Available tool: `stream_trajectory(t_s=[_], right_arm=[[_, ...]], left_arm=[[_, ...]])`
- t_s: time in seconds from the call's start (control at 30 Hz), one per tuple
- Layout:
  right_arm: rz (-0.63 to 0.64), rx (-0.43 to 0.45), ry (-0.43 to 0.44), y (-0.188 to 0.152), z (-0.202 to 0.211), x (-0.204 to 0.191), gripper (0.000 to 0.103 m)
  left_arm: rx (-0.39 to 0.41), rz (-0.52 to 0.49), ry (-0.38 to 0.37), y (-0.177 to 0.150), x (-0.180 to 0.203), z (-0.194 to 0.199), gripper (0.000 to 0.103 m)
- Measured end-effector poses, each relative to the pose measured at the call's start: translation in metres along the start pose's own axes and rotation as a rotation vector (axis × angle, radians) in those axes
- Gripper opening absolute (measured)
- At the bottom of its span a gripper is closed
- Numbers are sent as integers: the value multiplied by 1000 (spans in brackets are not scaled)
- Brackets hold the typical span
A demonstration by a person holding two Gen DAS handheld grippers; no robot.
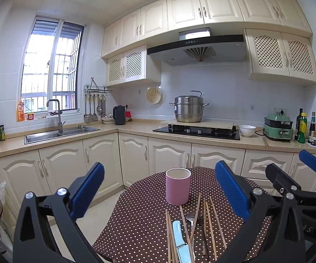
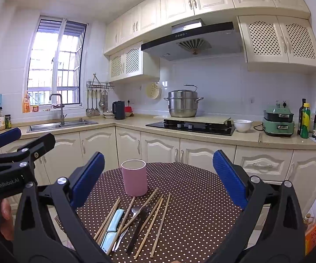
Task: Organize utensils
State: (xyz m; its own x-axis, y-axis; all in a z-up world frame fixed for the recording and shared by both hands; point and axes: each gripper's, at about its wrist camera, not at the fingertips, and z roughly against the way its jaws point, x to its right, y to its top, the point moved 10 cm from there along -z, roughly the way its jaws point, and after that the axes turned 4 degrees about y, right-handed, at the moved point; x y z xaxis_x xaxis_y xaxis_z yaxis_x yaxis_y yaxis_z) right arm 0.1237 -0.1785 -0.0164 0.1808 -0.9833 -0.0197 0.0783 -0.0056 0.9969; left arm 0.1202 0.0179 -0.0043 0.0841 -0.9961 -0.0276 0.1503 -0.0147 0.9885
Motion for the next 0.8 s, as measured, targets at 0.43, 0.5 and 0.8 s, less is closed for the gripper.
stream_trajectory(t_s=[0.43,0.5,0.8], right_arm=[[-12,-17,12,-4,-11,0,97],[-14,-21,12,-4,-13,1,97],[-34,-32,14,-7,-17,7,97]], left_arm=[[-15,0,5,-1,-2,-14,99],[-20,-1,6,-2,-1,-16,99],[-26,-16,8,-3,4,-22,99]])
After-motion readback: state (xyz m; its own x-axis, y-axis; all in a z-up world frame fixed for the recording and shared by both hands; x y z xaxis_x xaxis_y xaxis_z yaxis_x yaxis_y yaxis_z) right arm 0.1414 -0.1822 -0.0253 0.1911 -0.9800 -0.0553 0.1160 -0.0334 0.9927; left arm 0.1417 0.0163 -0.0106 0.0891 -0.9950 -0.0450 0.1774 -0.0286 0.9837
